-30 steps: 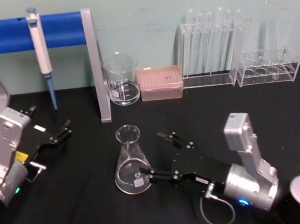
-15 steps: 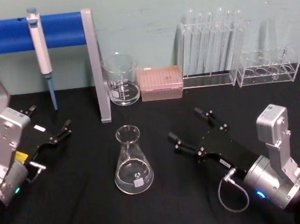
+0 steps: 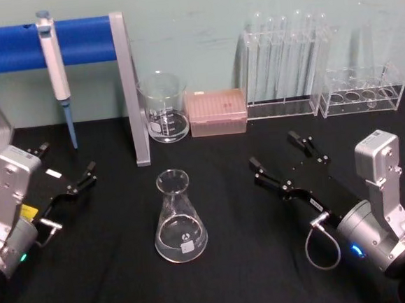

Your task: Grasp the erlenmeyer flask with one hand, shake it three times, then place it back.

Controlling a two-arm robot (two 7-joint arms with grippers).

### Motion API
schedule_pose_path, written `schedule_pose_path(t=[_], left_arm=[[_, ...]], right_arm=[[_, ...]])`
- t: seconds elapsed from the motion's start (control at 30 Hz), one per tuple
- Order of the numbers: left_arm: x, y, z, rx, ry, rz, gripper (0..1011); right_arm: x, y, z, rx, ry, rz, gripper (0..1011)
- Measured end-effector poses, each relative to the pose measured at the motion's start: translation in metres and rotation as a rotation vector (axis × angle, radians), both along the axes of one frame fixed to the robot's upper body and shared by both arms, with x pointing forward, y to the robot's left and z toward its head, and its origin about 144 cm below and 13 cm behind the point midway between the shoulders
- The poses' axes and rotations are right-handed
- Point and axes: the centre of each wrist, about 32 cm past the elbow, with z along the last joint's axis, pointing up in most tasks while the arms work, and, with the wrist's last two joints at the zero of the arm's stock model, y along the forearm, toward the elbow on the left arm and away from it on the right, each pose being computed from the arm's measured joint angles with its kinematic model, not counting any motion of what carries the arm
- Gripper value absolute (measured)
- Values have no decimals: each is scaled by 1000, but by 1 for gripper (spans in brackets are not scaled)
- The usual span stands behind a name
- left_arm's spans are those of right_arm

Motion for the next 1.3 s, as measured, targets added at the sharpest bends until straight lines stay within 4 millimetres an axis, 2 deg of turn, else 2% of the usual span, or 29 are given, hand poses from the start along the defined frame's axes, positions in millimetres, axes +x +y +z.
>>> schedule_pose_path(t=[0.67, 0.97, 1.3], left_arm=[[0, 0, 0, 0, 0, 0, 1001], [0, 0, 0, 0, 0, 0, 1001], [0, 0, 0, 0, 0, 0, 1001]], right_arm=[[16, -7, -12, 4, 85, -128, 1000], [22, -6, -22, 9, 125, -154, 1000], [24, -5, -24, 12, 136, -152, 1000]])
